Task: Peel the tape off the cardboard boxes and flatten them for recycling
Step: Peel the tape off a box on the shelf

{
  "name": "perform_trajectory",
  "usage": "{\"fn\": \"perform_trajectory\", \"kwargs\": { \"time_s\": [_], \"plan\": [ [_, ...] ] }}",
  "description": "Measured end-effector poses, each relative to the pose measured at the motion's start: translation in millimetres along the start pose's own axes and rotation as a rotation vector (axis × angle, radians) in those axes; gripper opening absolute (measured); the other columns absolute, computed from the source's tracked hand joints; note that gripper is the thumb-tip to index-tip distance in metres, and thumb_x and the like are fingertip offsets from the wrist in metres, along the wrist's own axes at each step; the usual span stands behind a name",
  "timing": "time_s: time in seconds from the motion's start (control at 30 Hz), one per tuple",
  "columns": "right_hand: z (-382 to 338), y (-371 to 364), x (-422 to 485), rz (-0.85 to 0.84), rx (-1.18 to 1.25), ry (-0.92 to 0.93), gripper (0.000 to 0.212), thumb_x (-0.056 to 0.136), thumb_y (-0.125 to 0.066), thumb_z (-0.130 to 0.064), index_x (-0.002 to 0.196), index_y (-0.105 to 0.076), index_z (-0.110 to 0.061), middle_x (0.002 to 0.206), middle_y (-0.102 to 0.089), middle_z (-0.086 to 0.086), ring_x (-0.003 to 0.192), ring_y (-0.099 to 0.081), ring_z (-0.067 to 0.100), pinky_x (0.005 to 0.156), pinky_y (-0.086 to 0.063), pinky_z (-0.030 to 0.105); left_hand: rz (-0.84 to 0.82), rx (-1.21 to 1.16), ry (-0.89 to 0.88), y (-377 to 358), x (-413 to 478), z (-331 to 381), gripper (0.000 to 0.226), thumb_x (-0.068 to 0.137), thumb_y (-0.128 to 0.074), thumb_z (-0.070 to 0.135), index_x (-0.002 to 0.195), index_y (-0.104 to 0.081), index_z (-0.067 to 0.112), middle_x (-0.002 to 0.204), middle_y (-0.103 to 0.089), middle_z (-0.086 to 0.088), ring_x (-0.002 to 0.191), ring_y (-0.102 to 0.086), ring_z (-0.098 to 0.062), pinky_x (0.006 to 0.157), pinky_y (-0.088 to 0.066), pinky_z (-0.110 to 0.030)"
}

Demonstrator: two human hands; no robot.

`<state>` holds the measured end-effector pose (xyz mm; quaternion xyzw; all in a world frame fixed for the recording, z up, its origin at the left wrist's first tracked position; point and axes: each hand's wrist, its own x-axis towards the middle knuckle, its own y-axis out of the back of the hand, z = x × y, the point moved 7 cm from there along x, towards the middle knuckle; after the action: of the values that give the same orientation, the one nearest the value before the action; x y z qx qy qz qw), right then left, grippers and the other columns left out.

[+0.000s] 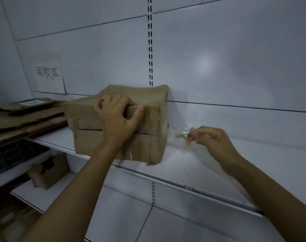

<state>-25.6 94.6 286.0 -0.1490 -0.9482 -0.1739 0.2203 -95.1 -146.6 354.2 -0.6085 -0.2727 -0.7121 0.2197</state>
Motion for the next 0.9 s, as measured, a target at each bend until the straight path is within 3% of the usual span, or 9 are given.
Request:
{"fn": "perform_trajectory", "kwargs": {
  "time_s": [0.17, 0.27, 0.4, 0.5, 0.6, 0.67, 0.77, 0.83, 0.9],
  "plan": [
    [42, 82, -3, 0.617, 0.334, -0.378, 0.029, 0.097, -0.052, -0.032, 0.074, -0.06, -0.017, 0.077, -0.063, 0.003, 0.054, -0.061, 0.005, 0.064, -0.047, 0.027, -0.004, -0.13, 0.255, 8, 8, -33, 0.042, 0.089, -0.044, 0.051, 0.057, -0.038, 0.025, 0.056, -0.038, 0.014, 0.066, -0.039, 0.002, 0.097, -0.03, -0.043],
    [62, 99, -12, 0.762, 0.447, -0.488, 0.025, 0.098, -0.049, -0.035, 0.086, -0.062, -0.017, 0.08, -0.062, 0.001, 0.061, -0.057, 0.008, 0.062, -0.046, 0.026, -0.021, -0.16, 0.322, 5, 10, -40, 0.041, 0.087, -0.048, 0.047, 0.057, -0.042, 0.019, 0.057, -0.045, 0.009, 0.068, -0.042, -0.001, 0.102, -0.031, -0.052],
    [63, 79, -1, 0.589, 0.344, -0.386, 0.037, 0.095, -0.056, -0.02, 0.132, -0.05, -0.018, 0.102, -0.061, 0.009, 0.079, -0.06, 0.017, 0.069, -0.049, 0.03, -0.046, -0.15, 0.412, -2, -7, -26, 0.04, 0.095, -0.037, 0.041, 0.103, -0.061, 0.01, 0.121, -0.056, -0.008, 0.114, -0.043, -0.016, 0.108, -0.027, -0.05],
    [33, 67, 3, 0.493, 0.138, -0.192, 0.028, 0.09, -0.052, -0.005, 0.106, -0.068, -0.021, 0.088, -0.064, 0.002, 0.074, -0.06, 0.014, 0.069, -0.05, 0.027, -0.002, -0.251, 0.395, 1, -26, 15, 0.044, 0.102, -0.037, 0.019, 0.144, -0.031, 0.009, 0.158, -0.008, -0.014, 0.144, -0.012, -0.015, 0.119, -0.011, -0.028],
    [-8, 53, -7, 0.379, 0.026, -0.018, 0.034, 0.084, -0.045, 0.003, 0.069, -0.069, -0.014, 0.074, -0.067, 0.002, 0.067, -0.059, 0.013, 0.059, -0.046, 0.02, -0.068, -0.318, 0.121, 3, -60, 88, 0.054, 0.096, -0.045, 0.007, 0.145, -0.024, 0.009, 0.156, 0.0, -0.021, 0.148, -0.004, -0.019, 0.118, -0.009, -0.023],
    [-24, 42, -20, 0.292, 0.181, 0.018, 0.032, 0.081, -0.042, 0.005, 0.061, -0.062, -0.009, 0.058, -0.06, 0.005, 0.057, -0.055, 0.018, 0.05, -0.043, 0.022, -0.216, -0.402, 0.081, -3, -87, 129, 0.057, 0.095, -0.045, 0.027, 0.146, -0.023, 0.018, 0.159, -0.001, -0.008, 0.147, -0.006, -0.013, 0.116, -0.008, -0.018],
    [-43, 35, -55, 0.231, 0.651, 0.031, 0.019, 0.073, -0.046, -0.008, 0.055, -0.05, -0.008, 0.043, -0.034, 0.004, 0.043, -0.03, 0.018, 0.045, -0.028, 0.024, -0.391, -0.734, 0.534, -10, -110, 158, 0.054, 0.084, -0.04, 0.059, 0.135, -0.028, 0.049, 0.152, -0.025, 0.018, 0.138, -0.025, 0.004, 0.112, -0.024, -0.017],
    [-51, 36, -87, 0.2, 0.893, 0.035, 0.027, 0.071, -0.054, -0.029, 0.06, -0.045, -0.006, 0.044, -0.028, 0.002, 0.044, -0.024, 0.016, 0.047, -0.022, 0.026, -0.472, -0.946, 0.805, -19, -125, 169, 0.044, 0.08, -0.037, 0.064, 0.12, -0.044, 0.047, 0.127, -0.054, 0.024, 0.116, -0.051, 0.008, 0.096, -0.043, -0.016],
    [-48, 39, -123, 0.194, 1.043, 0.014, 0.048, 0.079, -0.046, -0.053, 0.065, -0.047, -0.007, 0.047, -0.032, 0.003, 0.048, -0.028, 0.016, 0.05, -0.025, 0.026, -0.514, -1.007, 0.826, -13, -131, 186, 0.034, 0.085, -0.036, 0.053, 0.105, -0.058, 0.038, 0.097, -0.069, 0.02, 0.095, -0.063, 0.004, 0.078, -0.049, -0.011]
  ]
}}
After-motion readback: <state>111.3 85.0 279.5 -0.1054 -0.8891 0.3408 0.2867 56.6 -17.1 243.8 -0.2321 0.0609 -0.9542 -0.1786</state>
